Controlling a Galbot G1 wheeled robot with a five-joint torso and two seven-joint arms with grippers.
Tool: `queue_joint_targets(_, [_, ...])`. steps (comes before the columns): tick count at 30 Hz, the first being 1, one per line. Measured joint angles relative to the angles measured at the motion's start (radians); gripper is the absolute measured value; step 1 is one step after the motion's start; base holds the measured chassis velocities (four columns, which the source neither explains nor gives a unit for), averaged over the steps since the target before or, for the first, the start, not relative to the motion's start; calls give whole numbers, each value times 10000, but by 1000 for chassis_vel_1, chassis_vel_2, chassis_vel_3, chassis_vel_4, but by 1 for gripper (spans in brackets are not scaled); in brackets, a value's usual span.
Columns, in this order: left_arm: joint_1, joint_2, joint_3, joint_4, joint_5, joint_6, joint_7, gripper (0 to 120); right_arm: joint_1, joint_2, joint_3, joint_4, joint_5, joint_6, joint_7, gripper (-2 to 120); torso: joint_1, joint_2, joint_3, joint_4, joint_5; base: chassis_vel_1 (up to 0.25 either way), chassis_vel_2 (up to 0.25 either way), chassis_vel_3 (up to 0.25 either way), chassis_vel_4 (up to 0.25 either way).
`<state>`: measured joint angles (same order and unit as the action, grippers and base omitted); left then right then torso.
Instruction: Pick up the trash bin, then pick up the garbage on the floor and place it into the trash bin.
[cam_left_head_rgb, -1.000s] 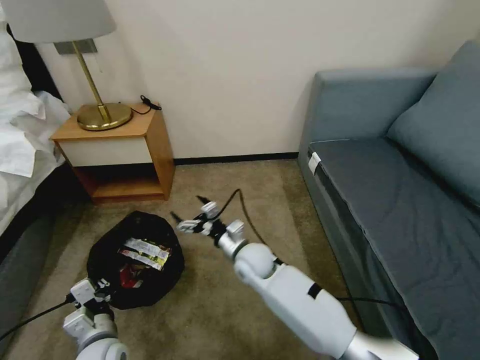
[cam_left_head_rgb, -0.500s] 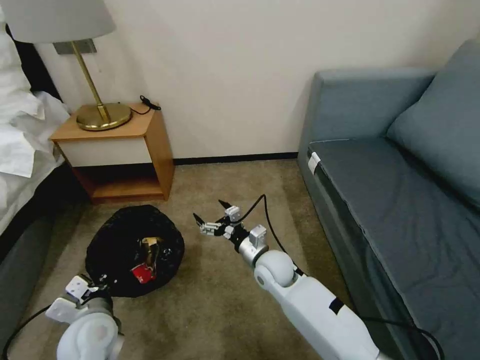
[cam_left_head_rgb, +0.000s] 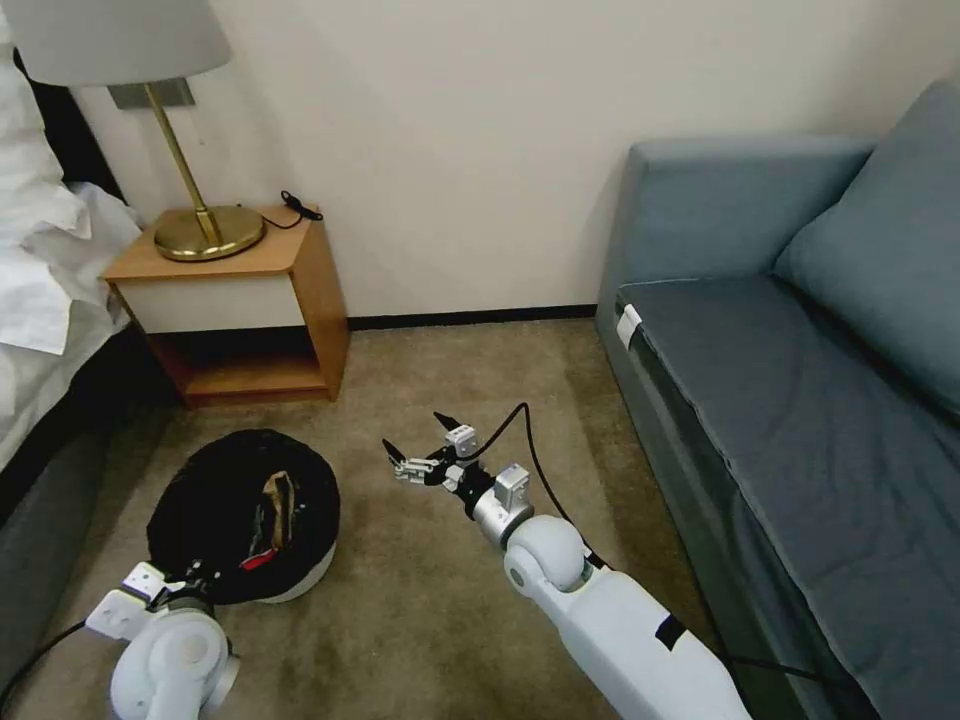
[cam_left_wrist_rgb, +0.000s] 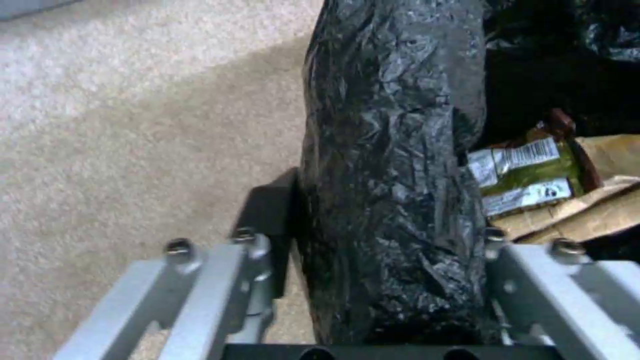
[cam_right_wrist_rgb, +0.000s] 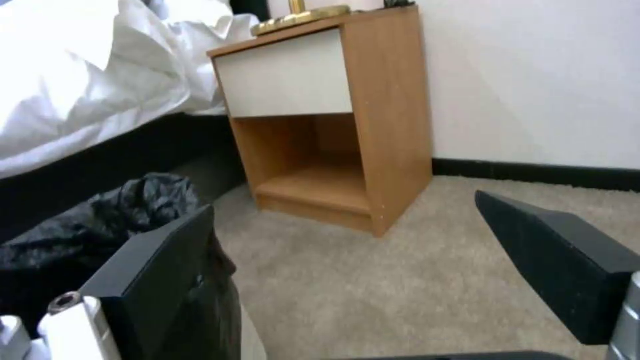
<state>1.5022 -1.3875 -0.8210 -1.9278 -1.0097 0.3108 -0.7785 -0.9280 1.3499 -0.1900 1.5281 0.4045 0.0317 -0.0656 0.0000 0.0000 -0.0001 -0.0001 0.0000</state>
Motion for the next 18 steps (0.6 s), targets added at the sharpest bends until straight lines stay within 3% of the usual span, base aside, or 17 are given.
queue_joint_targets(8, [161,134,-2,-202,832,-378,248,66,-320,-83,145,393,-126,-130,50,100,0,0,0,0,-1,0,0,0,0])
queue_joint_targets(12, [516,263,-125,-613,1281,-614,426,86,-552,-206,433,770,-161,-156,73,100,0,0,0,2,0,0,0,0,0])
queue_joint_targets(18, [1036,453,-367,-1075,1787,-957,1014,99,-948,-445,874,1203,-266,31,-38,100,0,0,0,1,0,0,0,0,0])
